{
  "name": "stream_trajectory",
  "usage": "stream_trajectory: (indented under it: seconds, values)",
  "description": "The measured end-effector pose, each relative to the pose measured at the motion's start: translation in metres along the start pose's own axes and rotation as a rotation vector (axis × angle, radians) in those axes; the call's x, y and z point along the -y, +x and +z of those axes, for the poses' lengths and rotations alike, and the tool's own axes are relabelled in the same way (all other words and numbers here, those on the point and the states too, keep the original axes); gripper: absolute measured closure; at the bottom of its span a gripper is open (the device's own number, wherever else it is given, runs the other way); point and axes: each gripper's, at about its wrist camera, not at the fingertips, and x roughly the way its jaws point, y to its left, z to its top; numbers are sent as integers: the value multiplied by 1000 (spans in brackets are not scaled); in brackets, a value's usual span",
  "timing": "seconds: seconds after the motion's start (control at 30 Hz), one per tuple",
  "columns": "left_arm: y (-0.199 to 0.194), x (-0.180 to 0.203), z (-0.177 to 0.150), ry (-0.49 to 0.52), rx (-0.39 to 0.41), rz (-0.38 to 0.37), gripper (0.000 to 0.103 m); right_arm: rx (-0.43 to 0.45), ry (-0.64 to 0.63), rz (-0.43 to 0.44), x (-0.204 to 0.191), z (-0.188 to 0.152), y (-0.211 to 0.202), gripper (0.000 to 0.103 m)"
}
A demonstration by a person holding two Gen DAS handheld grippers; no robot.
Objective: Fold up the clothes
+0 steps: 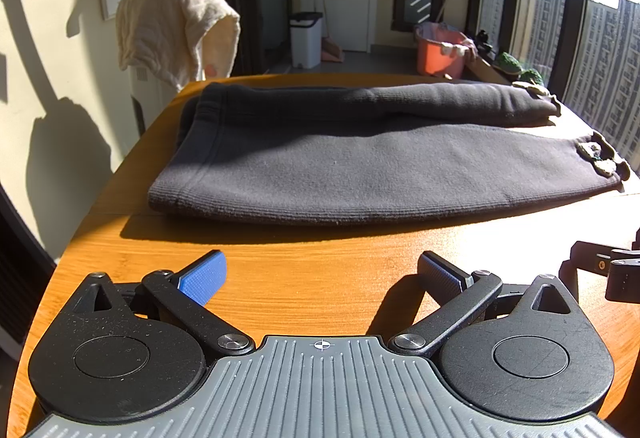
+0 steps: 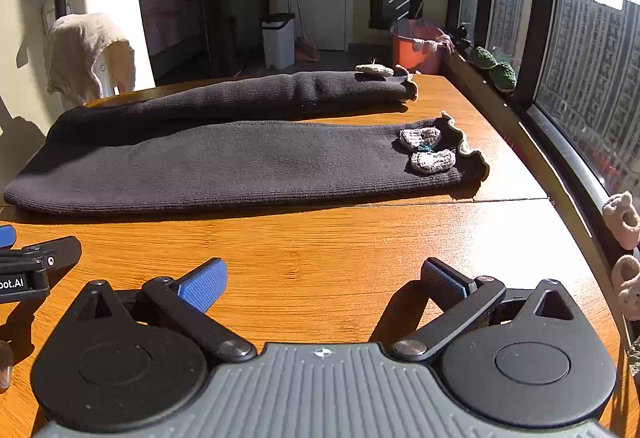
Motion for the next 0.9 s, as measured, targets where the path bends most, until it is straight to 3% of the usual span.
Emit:
stream_trajectory:
  seconds: [0.9]
  values:
    - [0,0,0,1,1,0,0,4,8,8,1,0,-1,0]
